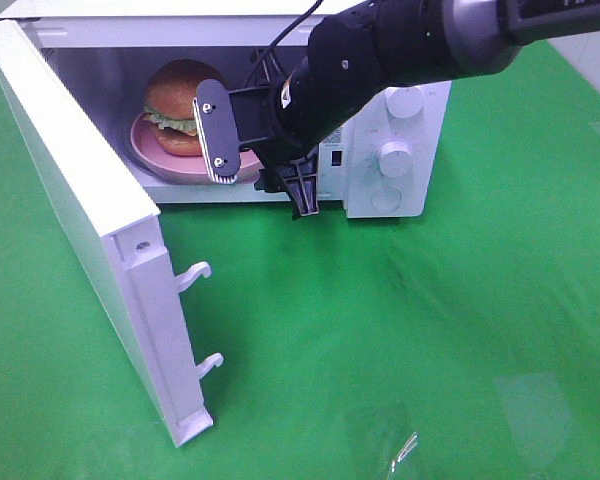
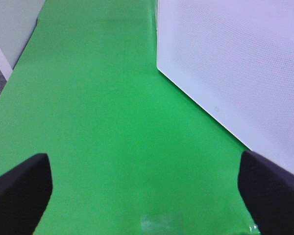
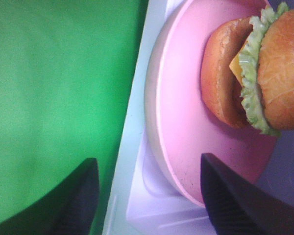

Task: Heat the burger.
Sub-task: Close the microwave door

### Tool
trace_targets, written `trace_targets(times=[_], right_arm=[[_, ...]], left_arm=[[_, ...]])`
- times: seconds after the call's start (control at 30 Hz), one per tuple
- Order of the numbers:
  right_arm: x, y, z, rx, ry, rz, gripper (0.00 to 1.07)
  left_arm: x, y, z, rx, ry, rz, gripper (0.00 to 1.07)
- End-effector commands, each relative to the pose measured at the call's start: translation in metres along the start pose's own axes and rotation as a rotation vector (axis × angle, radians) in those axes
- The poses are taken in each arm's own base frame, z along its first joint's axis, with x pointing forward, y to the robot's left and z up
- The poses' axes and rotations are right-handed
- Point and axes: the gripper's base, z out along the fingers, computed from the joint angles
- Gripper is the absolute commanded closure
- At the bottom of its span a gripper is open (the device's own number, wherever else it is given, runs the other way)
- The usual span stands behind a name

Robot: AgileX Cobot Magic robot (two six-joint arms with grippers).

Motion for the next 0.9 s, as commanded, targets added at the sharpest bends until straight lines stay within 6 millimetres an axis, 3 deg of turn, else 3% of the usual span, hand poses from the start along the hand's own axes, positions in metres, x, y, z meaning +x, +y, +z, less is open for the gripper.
trace_targets(times=[0.03,0.3,0.37,0.67,0.7,0.9], right_arm=[[-0.001,0.001,-0.02,0.018,-0.008,0.005,0.44],[0.002,0.006,-0.049,0.029,-0.013,0.039,0.44],[0.003,0.008,-0.063,0.036,-0.017,0.138,0.44],[0.006,0.011,-0.09,0.014,-0.003,0.519,0.43],[0.007,0.013,-0.098,-0.002,0.013,0.622,0.4],[0.011,0.02,-0.119,-0.045,0.065,0.855,0.27]], left_arm=[[0.0,0.0,0.0,0.002,-0.016,0.0,0.11],[0.0,0.0,0.0,0.002,-0.016,0.0,0.11],[0.0,0.0,0.0,0.002,-0.016,0.0,0.11],[0.0,0.0,0.0,0.002,-0.016,0.0,0.11],[0.0,0.0,0.0,0.002,-0.016,0.0,0.11],[0.0,0.0,0.0,0.002,-0.016,0.0,0.11]])
